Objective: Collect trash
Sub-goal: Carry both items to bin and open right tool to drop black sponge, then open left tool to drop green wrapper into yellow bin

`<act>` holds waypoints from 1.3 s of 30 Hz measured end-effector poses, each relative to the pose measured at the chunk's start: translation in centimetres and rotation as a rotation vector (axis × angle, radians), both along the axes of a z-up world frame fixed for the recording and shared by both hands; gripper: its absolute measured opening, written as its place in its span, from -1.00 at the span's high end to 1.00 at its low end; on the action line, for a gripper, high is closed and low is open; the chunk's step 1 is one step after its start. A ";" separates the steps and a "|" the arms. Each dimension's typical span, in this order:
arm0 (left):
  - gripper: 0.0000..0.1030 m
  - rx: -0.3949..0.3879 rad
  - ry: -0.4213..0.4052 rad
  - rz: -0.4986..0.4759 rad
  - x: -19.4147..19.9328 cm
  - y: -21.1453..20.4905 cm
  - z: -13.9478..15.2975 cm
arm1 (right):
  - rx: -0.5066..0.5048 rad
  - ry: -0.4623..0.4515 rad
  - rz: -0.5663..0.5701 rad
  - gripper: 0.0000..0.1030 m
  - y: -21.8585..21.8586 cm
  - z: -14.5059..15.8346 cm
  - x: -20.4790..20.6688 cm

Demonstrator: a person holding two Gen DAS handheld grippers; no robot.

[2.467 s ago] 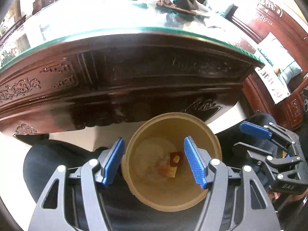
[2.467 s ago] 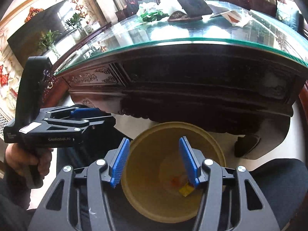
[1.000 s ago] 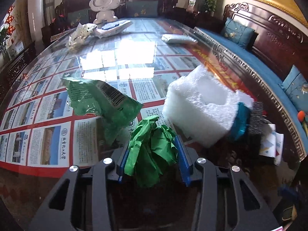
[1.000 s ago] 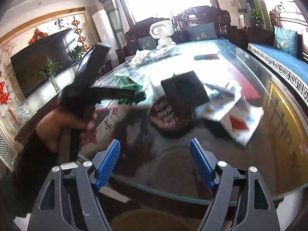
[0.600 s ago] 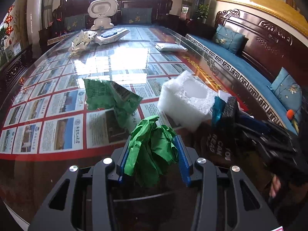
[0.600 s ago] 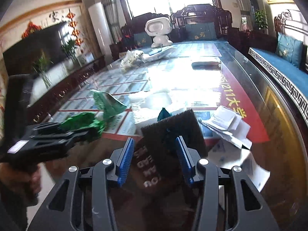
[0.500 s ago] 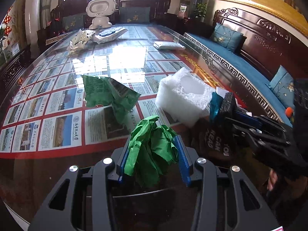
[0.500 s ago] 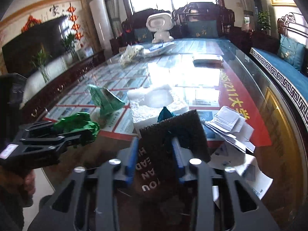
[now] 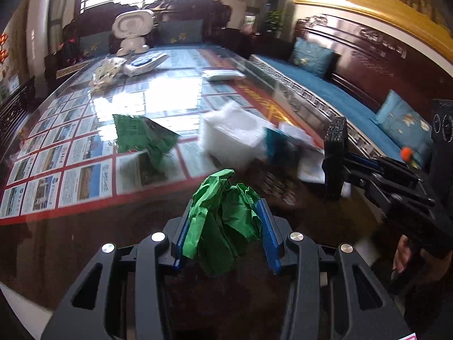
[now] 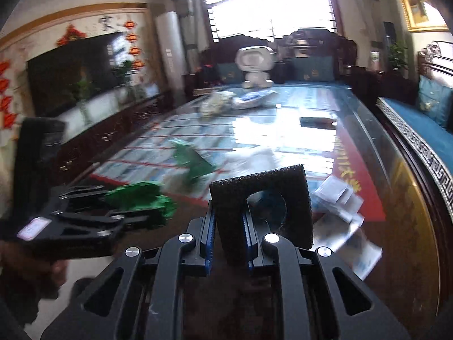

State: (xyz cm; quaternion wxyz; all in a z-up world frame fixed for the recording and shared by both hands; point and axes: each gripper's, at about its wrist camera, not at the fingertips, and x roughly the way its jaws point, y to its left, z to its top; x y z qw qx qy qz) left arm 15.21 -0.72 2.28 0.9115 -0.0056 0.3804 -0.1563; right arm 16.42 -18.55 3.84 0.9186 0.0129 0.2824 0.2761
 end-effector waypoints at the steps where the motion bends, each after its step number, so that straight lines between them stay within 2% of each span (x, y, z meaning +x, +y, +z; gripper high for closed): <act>1: 0.15 0.007 0.000 -0.016 -1.0 -0.2 0.0 | 0.003 0.011 0.018 0.67 -0.1 -0.1 -1.0; 5: 0.15 0.020 0.049 -0.073 -5.6 -1.0 -1.5 | -0.013 0.082 0.092 0.67 0.0 -1.8 -6.9; 9: 0.15 0.033 0.127 -0.114 -9.9 -1.9 -4.0 | -0.030 0.232 0.129 0.67 -0.3 -5.7 -11.2; 15: 0.15 0.020 0.227 -0.132 -13.3 -2.6 -7.4 | -0.043 0.461 0.153 0.65 0.6 -12.1 -14.2; 17: 0.15 0.014 0.263 -0.136 -13.8 -2.7 -8.5 | -0.074 0.541 0.156 0.30 1.1 -14.0 -14.6; 18: 0.15 0.019 0.272 -0.135 -13.9 -2.8 -8.9 | -0.093 0.564 0.159 0.01 1.4 -14.6 -14.8; 21: 0.13 0.039 0.294 -0.148 -14.5 -3.2 -9.8 | -0.143 0.580 0.162 0.00 1.8 -15.3 -15.4; 25: 0.09 0.054 0.320 -0.173 -14.9 -3.8 -10.5 | -0.132 0.562 0.143 0.00 1.1 -14.5 -15.6; 30: -0.44 0.047 0.344 -0.210 -15.1 -4.7 -11.0 | -0.164 0.496 0.074 0.00 -0.3 -13.2 -15.3; 35: -0.62 0.048 0.334 -0.212 -15.1 -4.9 -10.6 | -0.202 0.432 0.029 0.00 -1.1 -11.9 -15.0; 39: -0.74 0.072 0.337 -0.207 -15.0 -5.1 -10.9 | -0.210 0.417 0.022 -0.05 -1.4 -11.8 -14.5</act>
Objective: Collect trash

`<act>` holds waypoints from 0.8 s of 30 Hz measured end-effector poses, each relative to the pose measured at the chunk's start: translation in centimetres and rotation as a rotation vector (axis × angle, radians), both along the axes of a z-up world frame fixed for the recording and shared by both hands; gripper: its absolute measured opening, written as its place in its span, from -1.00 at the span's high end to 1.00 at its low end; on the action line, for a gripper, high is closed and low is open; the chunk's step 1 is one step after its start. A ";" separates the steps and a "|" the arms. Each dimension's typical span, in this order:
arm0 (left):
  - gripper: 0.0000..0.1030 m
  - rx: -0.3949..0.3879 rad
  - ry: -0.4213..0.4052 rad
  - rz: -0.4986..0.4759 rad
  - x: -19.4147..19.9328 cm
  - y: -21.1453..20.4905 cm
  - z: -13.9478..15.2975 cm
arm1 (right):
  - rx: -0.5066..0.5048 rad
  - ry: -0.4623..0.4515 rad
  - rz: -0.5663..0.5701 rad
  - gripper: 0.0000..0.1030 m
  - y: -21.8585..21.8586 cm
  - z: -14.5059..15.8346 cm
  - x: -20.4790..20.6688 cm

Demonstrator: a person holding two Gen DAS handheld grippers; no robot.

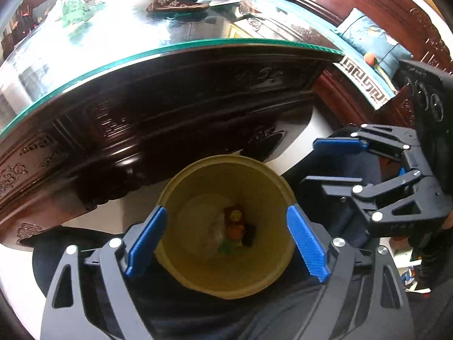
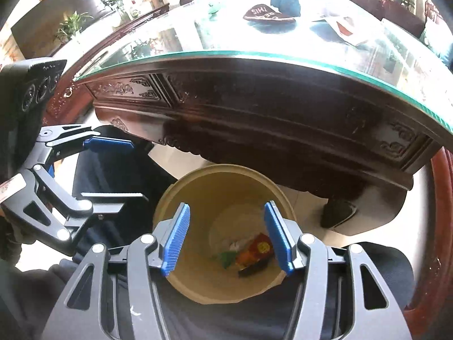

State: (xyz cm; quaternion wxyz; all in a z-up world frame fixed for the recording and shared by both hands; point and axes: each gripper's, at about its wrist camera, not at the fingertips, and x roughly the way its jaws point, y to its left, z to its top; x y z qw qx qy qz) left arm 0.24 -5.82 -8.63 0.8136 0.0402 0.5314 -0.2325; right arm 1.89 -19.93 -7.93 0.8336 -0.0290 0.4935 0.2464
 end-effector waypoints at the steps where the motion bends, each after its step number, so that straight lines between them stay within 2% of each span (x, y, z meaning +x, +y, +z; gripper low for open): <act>1: -0.76 0.004 0.011 -0.004 0.0 -0.1 -0.2 | -0.005 -0.003 -0.002 -0.07 0.0 0.0 0.0; 5: -0.88 0.032 0.021 0.021 0.2 0.0 -0.6 | 0.015 -0.027 -0.016 -0.10 -0.3 0.5 0.0; 9: -0.92 0.138 -0.055 0.098 0.5 0.4 0.0 | 0.007 -0.107 -0.034 -0.38 0.1 1.9 0.0; 10: -0.92 0.160 -0.080 0.118 0.7 0.5 0.4 | 0.004 -0.131 -0.036 -0.51 0.3 2.3 -0.1; 12: -0.92 0.197 -0.160 0.176 0.9 0.9 1.7 | 0.003 -0.185 -0.047 -0.61 0.4 3.2 0.0; 15: -0.92 0.253 -0.324 0.330 0.8 2.0 4.5 | 0.047 -0.224 -0.047 -0.61 0.5 4.5 0.5; 17: -0.92 0.382 -0.441 0.462 0.9 2.1 6.0 | 0.081 -0.238 -0.052 -0.61 0.6 5.1 0.9; 18: -0.92 0.425 -0.476 0.493 1.0 2.1 6.4 | 0.095 -0.240 -0.049 -0.61 0.6 5.3 1.2; 19: -0.92 0.415 -0.499 0.487 1.1 2.1 7.0 | 0.103 -0.244 -0.054 -0.61 0.7 5.5 1.5; 22: -0.92 0.293 -0.445 0.457 1.9 2.7 7.5 | 0.094 -0.247 -0.060 -0.61 1.1 5.7 2.4; 24: -0.92 0.278 -0.466 0.451 2.2 2.8 7.5 | 0.096 -0.251 -0.072 -0.61 1.3 6.0 3.1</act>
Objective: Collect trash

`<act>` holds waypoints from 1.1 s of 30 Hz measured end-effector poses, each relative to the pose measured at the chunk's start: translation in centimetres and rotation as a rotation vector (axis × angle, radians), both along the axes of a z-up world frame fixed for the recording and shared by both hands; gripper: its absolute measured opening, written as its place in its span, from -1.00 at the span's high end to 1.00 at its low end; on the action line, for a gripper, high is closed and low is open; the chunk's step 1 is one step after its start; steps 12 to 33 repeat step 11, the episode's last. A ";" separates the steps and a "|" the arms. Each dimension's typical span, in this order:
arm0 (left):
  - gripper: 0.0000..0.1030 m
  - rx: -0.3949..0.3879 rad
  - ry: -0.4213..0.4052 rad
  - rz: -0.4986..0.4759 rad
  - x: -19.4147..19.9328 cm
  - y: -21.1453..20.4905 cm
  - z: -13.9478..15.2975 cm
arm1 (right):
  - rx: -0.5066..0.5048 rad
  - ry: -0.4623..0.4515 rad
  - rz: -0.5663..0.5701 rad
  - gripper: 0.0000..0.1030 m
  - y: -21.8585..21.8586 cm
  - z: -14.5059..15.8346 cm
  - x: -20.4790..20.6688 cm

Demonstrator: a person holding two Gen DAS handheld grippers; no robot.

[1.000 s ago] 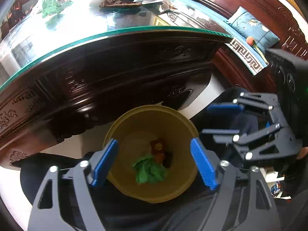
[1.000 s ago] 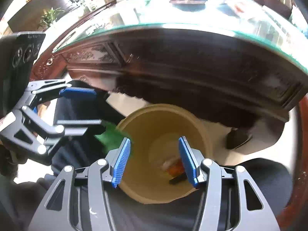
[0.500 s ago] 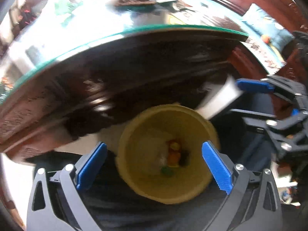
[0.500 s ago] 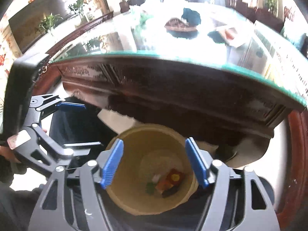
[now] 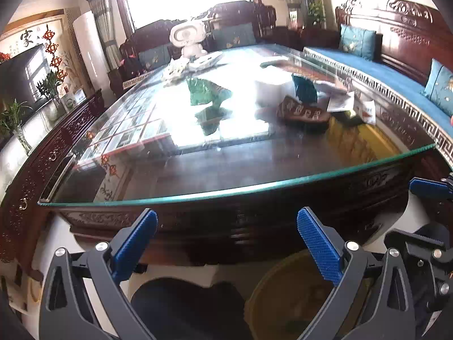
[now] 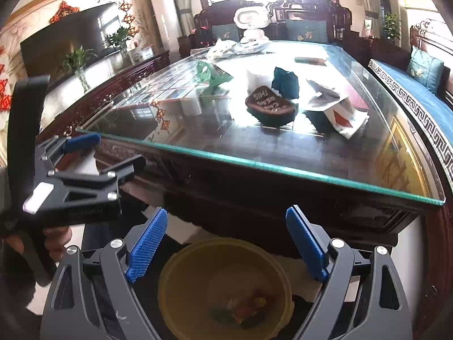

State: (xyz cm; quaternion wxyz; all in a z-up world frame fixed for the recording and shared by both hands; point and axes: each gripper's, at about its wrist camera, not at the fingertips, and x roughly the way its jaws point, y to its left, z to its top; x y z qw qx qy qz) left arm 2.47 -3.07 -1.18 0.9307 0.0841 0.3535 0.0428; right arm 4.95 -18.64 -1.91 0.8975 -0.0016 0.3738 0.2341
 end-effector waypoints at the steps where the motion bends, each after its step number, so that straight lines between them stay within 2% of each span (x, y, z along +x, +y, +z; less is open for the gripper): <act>1: -0.92 0.024 -0.015 0.003 0.2 -0.2 -0.1 | 0.005 -0.009 -0.015 -0.61 0.1 0.4 0.4; 3: -0.93 0.057 -0.044 0.007 0.7 -0.5 0.0 | -0.001 -0.052 -0.038 -0.61 0.5 1.4 1.0; 4: -0.93 0.055 -0.045 0.012 1.5 -0.3 0.3 | -0.012 -0.077 -0.043 -0.70 1.0 1.9 1.7; 6: -0.92 0.047 -0.008 0.033 4.1 0.8 0.7 | -0.020 -0.116 -0.070 -0.84 1.9 2.6 3.2; 8: -0.92 0.011 0.011 0.081 7.9 2.9 0.8 | -0.021 -0.145 -0.111 -0.84 3.1 3.0 5.6; 10: -0.92 -0.001 0.013 0.189 11.2 5.8 0.9 | -0.081 -0.064 -0.148 -0.84 5.2 2.5 9.4; 11: -0.92 -0.010 0.008 0.247 12.8 7.4 0.9 | -0.081 -0.038 -0.151 -0.84 5.9 2.2 10.5; 33: -0.92 -0.010 0.008 0.247 12.8 7.4 0.9 | -0.081 -0.038 -0.151 -0.84 5.9 2.2 10.5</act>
